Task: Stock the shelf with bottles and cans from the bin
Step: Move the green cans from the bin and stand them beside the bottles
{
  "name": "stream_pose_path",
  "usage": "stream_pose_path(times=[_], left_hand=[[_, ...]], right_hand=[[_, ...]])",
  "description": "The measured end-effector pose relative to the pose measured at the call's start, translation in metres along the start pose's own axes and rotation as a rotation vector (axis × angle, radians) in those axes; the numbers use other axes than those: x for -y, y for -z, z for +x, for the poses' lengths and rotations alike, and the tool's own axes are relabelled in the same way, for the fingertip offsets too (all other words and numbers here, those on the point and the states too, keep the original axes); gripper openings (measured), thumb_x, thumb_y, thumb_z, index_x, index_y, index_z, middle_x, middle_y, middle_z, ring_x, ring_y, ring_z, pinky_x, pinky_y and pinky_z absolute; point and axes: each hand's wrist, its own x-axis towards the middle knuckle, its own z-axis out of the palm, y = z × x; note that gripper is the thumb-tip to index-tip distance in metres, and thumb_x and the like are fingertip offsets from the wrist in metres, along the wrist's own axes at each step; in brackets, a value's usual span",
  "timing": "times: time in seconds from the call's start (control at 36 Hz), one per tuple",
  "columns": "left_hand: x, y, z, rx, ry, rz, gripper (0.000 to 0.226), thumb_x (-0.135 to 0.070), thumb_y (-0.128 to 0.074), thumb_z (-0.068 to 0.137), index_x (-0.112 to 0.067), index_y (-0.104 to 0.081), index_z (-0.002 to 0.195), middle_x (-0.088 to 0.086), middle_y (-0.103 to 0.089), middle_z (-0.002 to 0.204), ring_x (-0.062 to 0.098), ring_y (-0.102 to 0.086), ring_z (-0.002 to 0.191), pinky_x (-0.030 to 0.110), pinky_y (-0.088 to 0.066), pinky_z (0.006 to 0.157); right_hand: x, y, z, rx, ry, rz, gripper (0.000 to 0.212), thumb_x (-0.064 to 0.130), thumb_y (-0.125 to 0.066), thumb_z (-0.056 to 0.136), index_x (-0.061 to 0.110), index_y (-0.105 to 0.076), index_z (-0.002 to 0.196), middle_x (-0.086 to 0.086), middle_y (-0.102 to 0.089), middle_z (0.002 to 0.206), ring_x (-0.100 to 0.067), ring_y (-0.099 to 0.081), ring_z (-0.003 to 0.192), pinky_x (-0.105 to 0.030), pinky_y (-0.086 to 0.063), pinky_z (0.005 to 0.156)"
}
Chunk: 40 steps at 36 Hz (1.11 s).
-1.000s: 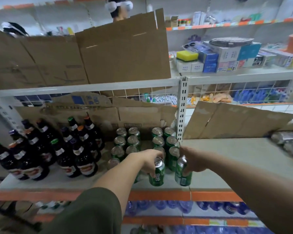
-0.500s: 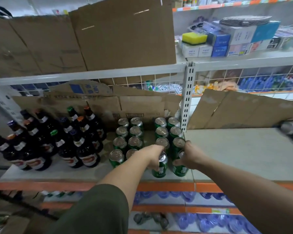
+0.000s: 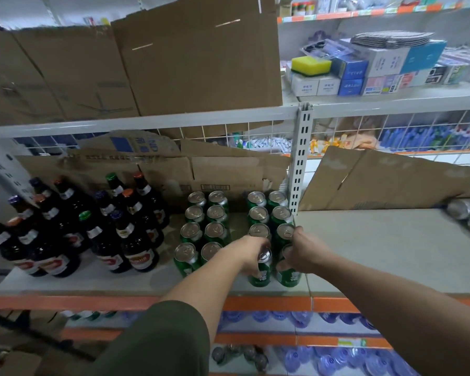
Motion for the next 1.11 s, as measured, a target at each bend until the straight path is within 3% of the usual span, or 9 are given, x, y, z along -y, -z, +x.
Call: stream_pose_path(times=[0.11, 0.22, 0.31, 0.42, 0.64, 0.72, 0.92, 1.11], left_hand=[[0.000, 0.002, 0.000, 0.024, -0.001, 0.044, 0.089, -0.015, -0.086, 0.077, -0.026, -0.039, 0.152, 0.007, -0.050, 0.151, 0.029, -0.054, 0.132, 0.040, -0.051, 0.104], [0.001, 0.000, -0.002, 0.049, 0.024, 0.073, 0.084, -0.014, -0.080, 0.081, -0.032, -0.038, 0.152, 0.005, -0.052, 0.148, 0.030, -0.056, 0.129, 0.043, -0.054, 0.100], [-0.006, 0.003, -0.003, 0.015, -0.005, 0.265, 0.076, -0.019, -0.079, 0.082, -0.037, -0.041, 0.145, 0.000, -0.058, 0.139, 0.028, -0.058, 0.123, 0.041, -0.054, 0.091], [-0.015, 0.005, 0.000, 0.048, 0.007, 0.380, 0.080, -0.020, -0.080, 0.081, -0.037, -0.038, 0.147, -0.002, -0.057, 0.139, 0.027, -0.055, 0.127, 0.043, -0.052, 0.093], [-0.015, 0.007, 0.006, 0.118, 0.047, 0.360, 0.085, -0.023, -0.082, 0.082, -0.039, -0.035, 0.150, -0.003, -0.051, 0.146, 0.027, -0.050, 0.133, 0.045, -0.050, 0.099], [-0.014, 0.009, 0.007, 0.146, 0.045, 0.363, 0.086, -0.027, -0.084, 0.080, -0.039, -0.035, 0.150, -0.004, -0.053, 0.144, 0.026, -0.053, 0.131, 0.044, -0.051, 0.097], [-0.009, 0.011, 0.008, 0.151, 0.010, 0.391, 0.086, -0.035, -0.082, 0.082, -0.039, -0.032, 0.153, -0.006, -0.052, 0.147, 0.025, -0.052, 0.132, 0.042, -0.051, 0.099], [-0.008, 0.009, 0.008, 0.159, 0.009, 0.373, 0.088, -0.035, -0.082, 0.082, -0.038, -0.030, 0.154, -0.005, -0.051, 0.149, 0.025, -0.052, 0.133, 0.042, -0.051, 0.099]], right_hand=[[-0.004, 0.000, 0.002, 0.006, -0.008, 0.040, 0.081, 0.029, -0.086, 0.073, 0.003, -0.035, 0.132, -0.013, -0.060, 0.118, -0.023, -0.053, 0.093, -0.030, -0.045, 0.079], [-0.001, -0.002, 0.000, 0.025, -0.009, 0.040, 0.099, 0.034, -0.088, 0.070, 0.002, -0.026, 0.139, -0.015, -0.058, 0.124, -0.028, -0.058, 0.108, -0.033, -0.047, 0.088], [-0.001, -0.001, 0.001, 0.037, -0.009, 0.023, 0.102, 0.035, -0.089, 0.068, 0.001, -0.026, 0.140, -0.014, -0.058, 0.124, -0.029, -0.058, 0.111, -0.036, -0.049, 0.092], [0.002, 0.003, 0.001, 0.045, 0.002, -0.024, 0.100, 0.037, -0.091, 0.065, 0.002, -0.032, 0.137, -0.011, -0.057, 0.123, -0.027, -0.058, 0.111, -0.032, -0.048, 0.088], [0.004, 0.004, 0.001, 0.038, 0.025, -0.071, 0.097, 0.039, -0.092, 0.062, 0.005, -0.037, 0.135, -0.009, -0.058, 0.122, -0.026, -0.057, 0.110, -0.032, -0.047, 0.089], [0.005, 0.005, 0.000, 0.032, 0.037, -0.080, 0.096, 0.039, -0.093, 0.062, 0.005, -0.038, 0.134, -0.009, -0.059, 0.123, -0.025, -0.058, 0.109, -0.029, -0.045, 0.083], [0.006, 0.008, -0.001, 0.042, 0.074, -0.095, 0.089, 0.040, -0.090, 0.066, 0.007, -0.041, 0.132, -0.007, -0.059, 0.121, -0.016, -0.046, 0.091, -0.024, -0.040, 0.078], [0.006, 0.010, -0.002, 0.055, 0.086, -0.107, 0.086, 0.042, -0.089, 0.067, 0.007, -0.043, 0.130, 0.000, -0.050, 0.100, -0.018, -0.050, 0.090, -0.025, -0.043, 0.076]])
